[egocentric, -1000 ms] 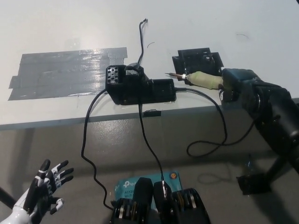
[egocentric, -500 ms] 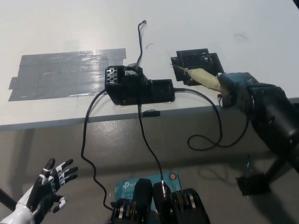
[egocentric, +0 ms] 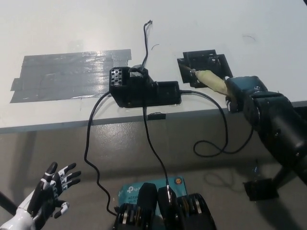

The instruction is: The robot uses its right hand to grab and lift the soldering gun kept on the middle of the table and puts it in its base

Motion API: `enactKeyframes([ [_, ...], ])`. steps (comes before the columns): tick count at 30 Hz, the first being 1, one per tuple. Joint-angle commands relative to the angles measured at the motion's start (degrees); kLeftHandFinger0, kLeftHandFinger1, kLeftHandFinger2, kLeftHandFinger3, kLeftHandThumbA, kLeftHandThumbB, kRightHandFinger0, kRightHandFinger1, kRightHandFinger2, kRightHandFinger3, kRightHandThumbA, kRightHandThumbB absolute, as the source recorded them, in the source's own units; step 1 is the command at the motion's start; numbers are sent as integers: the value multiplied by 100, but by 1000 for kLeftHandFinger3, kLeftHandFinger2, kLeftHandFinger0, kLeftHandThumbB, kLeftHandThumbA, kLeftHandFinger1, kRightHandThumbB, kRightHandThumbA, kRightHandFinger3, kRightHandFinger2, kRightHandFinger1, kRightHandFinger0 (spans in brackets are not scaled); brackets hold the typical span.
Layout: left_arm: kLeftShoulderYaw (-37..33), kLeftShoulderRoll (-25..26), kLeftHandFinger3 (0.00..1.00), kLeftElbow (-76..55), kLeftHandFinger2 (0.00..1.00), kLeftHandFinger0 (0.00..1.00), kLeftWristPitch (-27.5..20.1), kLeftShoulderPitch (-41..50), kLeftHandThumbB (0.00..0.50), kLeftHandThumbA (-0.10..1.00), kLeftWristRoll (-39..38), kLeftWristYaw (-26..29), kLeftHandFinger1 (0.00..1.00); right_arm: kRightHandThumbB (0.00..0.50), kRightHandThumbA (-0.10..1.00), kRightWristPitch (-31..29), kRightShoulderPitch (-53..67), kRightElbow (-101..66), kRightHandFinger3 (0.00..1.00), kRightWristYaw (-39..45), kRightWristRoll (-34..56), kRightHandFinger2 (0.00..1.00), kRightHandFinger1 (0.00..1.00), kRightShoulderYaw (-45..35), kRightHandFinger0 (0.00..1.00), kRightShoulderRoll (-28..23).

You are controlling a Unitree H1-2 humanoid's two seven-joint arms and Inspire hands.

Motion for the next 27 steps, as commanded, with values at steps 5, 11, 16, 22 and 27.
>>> enactKeyframes([
  [5,-1,113,1000,-59,1000,867,-249,-60,231,1000,31,-162,1000,112,-100,18,320,639,695,-510,-310,248,57,229,20,46],
  [11,-15,82,1000,-99,1000,884,-174,-65,217,1000,21,-179,1000,144,-100,264,334,792,931,-239,-617,509,377,564,76,-9],
  [16,-49,122,1000,-100,1000,954,-184,-84,178,1000,78,-195,1000,0,13,320,488,680,1000,-113,-938,614,419,628,7,-145],
  [22,-32,152,1000,-5,1000,966,-245,-134,205,1000,41,-266,1000,0,62,252,581,691,918,-317,-904,738,448,613,10,-225],
  [27,-67,169,1000,-21,1000,983,-264,-127,201,1000,146,-259,1000,0,222,265,637,628,588,-621,-801,707,418,338,1,-192],
])
